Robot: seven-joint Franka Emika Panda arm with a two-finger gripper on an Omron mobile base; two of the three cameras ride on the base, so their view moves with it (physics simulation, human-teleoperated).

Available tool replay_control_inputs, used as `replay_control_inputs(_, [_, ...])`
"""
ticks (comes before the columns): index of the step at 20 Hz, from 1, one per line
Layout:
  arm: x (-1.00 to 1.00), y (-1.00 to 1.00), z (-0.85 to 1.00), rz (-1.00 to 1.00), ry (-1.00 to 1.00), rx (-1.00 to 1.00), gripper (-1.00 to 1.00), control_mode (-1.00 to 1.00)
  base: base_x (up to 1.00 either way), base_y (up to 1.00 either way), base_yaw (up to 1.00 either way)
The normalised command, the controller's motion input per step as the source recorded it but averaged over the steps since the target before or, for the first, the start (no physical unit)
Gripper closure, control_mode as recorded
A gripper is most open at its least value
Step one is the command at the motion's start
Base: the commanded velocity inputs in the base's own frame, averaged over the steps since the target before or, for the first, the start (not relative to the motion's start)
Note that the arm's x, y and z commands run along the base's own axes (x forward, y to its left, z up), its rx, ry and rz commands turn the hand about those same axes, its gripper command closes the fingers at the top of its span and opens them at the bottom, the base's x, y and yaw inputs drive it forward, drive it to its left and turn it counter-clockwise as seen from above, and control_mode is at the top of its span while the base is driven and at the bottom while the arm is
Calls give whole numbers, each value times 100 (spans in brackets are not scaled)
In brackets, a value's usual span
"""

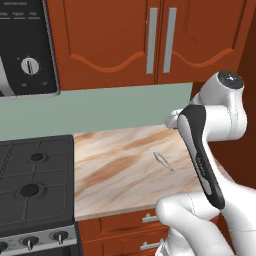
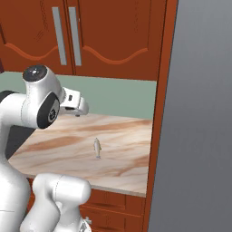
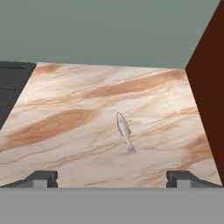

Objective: Retrieve the tupperware from the cabinet, then place the raw meat into the tupperware to avoid contamination.

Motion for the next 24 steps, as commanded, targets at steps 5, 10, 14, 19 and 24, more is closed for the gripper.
replay_control_inputs(5, [-26, -2, 40, 0, -14, 0, -100, -100, 0, 0, 0])
replay_control_inputs(10, [-18, -2, 41, 0, -15, 0, -100, -100, 0, 0, 0])
replay_control_inputs(14, [-5, -1, 35, 0, -16, -2, -100, -100, 0, 0, 0])
replay_control_inputs(19, [-22, -18, 35, 0, -19, 0, -100, -100, 0, 0, 0])
replay_control_inputs(24, [-22, -21, 31, 0, -20, 0, -100, -100, 0, 0, 0])
